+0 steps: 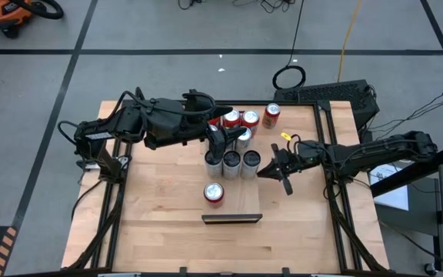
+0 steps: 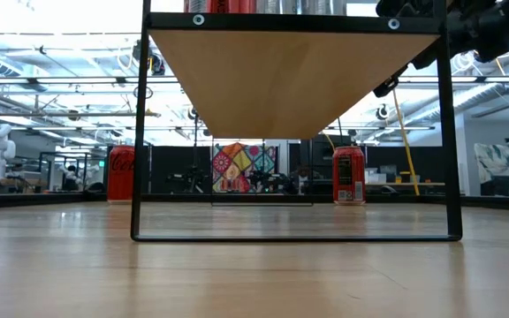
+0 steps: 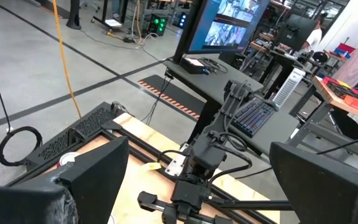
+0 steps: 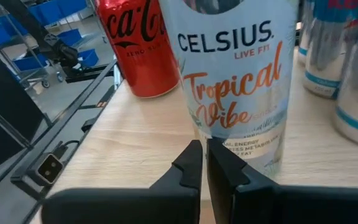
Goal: Place canned beverage on shelf
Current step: Put the white and yellow soda can on the shelf aligned with other white and yellow soda can, then put the right red soda can on the shelf aligned with the other red soda can
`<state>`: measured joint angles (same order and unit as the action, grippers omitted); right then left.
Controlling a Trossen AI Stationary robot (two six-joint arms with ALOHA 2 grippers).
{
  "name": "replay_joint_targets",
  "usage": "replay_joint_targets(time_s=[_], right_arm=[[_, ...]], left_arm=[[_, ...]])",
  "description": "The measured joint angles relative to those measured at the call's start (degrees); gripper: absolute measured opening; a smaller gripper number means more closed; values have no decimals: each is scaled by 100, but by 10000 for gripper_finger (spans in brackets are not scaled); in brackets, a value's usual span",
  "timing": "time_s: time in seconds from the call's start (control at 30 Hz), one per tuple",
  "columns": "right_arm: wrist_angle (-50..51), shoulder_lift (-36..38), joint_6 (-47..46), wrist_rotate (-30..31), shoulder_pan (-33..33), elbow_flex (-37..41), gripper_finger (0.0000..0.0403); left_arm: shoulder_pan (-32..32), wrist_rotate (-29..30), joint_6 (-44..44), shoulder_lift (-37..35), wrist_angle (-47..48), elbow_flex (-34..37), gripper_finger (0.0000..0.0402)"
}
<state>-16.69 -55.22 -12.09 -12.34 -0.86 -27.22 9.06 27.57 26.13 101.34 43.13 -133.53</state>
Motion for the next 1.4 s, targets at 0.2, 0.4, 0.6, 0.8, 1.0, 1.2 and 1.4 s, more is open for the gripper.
replay_joint_targets(time_s=[0.2,0.4,0.6,0.8,1.0,1.2,1.4], right_arm=[[2,1,69,22,2,0,2],[185,308,-383,-438,2,0,2],[1277,1009,-860,-417,0,-215,1],[3925,1269,-626,230,5,-1479,0],[5633,999,-537,1178,15,-2608,0],[6910,655,-1255,2115,88,-3584,0],[7669,258,-1030,2145,717,-4157,0]], left_arm=[[0,-2,-3,0,2,0,390],[2,0,-75,0,4,0,390],[2,236,-144,0,48,0,390],[-169,109,41,-4,122,-2,390],[-489,-334,-16,-19,472,-2,389],[-658,-878,-153,-160,677,-7,351],[-653,-931,-411,-221,849,-7,298]])
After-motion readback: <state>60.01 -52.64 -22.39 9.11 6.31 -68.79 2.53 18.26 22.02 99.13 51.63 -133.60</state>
